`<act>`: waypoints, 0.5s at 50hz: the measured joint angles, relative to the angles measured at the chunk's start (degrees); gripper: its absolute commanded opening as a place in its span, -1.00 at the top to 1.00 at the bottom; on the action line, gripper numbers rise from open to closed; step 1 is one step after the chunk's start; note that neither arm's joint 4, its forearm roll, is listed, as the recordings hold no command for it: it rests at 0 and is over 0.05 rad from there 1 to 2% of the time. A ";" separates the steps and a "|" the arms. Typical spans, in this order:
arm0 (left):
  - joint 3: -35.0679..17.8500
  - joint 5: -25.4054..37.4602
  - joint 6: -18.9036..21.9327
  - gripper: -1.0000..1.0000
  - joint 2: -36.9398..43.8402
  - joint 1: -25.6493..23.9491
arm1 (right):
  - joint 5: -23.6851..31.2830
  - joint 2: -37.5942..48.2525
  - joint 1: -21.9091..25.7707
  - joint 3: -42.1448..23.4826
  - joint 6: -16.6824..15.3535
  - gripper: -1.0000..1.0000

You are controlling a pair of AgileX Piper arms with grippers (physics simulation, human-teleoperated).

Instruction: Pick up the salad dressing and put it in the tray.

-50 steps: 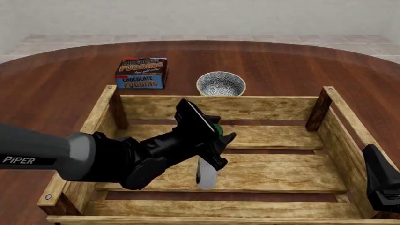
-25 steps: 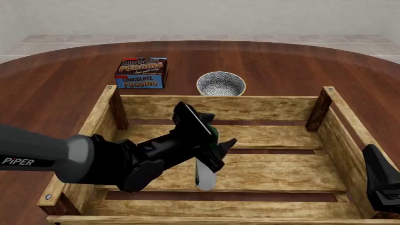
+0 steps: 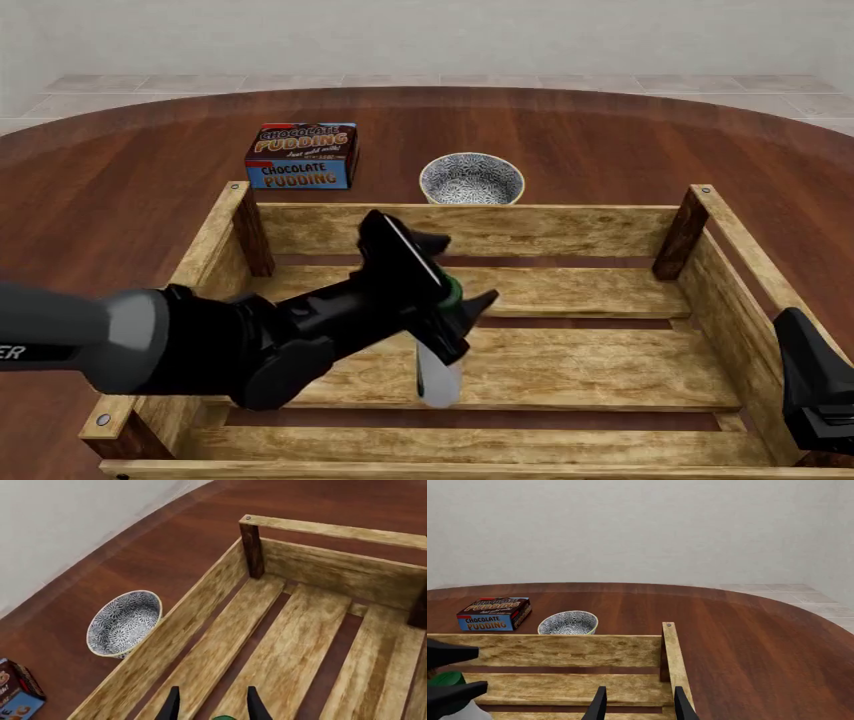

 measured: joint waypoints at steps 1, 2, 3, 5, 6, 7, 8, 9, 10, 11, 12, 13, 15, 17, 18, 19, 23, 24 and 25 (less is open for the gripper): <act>0.06 0.14 0.07 -1.00 -0.33 0.01 | 0.00 0.00 0.00 0.00 0.00 -1.00; 0.12 0.28 0.15 -1.00 -0.67 0.01 | 0.00 0.00 0.00 0.00 0.00 -1.00; 0.19 0.43 0.23 -1.00 -1.04 0.01 | 0.00 0.00 0.00 0.00 0.00 -1.00; 0.34 0.74 0.39 -1.00 -1.82 0.01 | 0.00 0.00 0.00 0.00 0.00 -1.00; 0.41 0.91 0.48 -1.00 -2.23 0.00 | 0.00 0.00 0.00 0.00 0.00 -1.00; 0.49 1.06 0.57 -1.00 -2.63 -0.01 | 0.00 0.00 0.00 0.00 0.00 -1.00; 0.58 1.22 0.67 -1.00 -3.05 -0.02 | 0.00 0.00 0.00 0.00 0.00 -1.00; 0.65 1.38 0.76 -1.00 -3.47 -0.03 | 0.00 0.00 0.00 0.00 0.00 -1.00; 0.72 1.53 0.84 -1.00 -3.85 -0.05 | 0.00 0.00 0.01 0.00 0.00 -1.00; 0.79 1.67 0.92 -1.00 -4.21 -0.06 | 0.00 0.00 0.01 0.00 0.00 -1.00; 0.86 1.83 1.00 -1.00 -4.59 -0.07 | 0.00 0.00 0.00 0.00 0.00 -1.00; 0.93 1.97 1.07 -1.00 -4.96 -0.08 | 0.00 0.00 0.01 0.00 0.00 -1.00; 1.05 2.28 1.21 -1.00 -5.71 -0.09 | 0.00 0.00 0.00 0.00 0.00 -1.00; 1.17 2.58 1.34 -1.00 -6.43 -0.08 | 0.00 0.00 0.01 0.00 0.00 -1.00; 1.22 2.72 1.41 -1.00 -6.78 -0.08 | 0.00 0.00 0.01 0.00 0.00 -1.00; 1.27 2.87 1.47 -1.00 -7.14 -0.08 | 0.00 0.00 0.01 0.00 0.00 -1.00; 1.45 3.50 1.70 -1.00 -8.56 -0.10 | 0.00 0.00 0.01 0.00 0.00 -1.00; 1.48 3.68 1.75 -1.00 -8.93 -0.10 | 0.00 0.00 0.00 0.00 0.01 -1.00; 1.52 3.86 1.78 -1.00 -9.30 -0.11 | 0.00 0.00 0.00 0.00 0.01 -1.00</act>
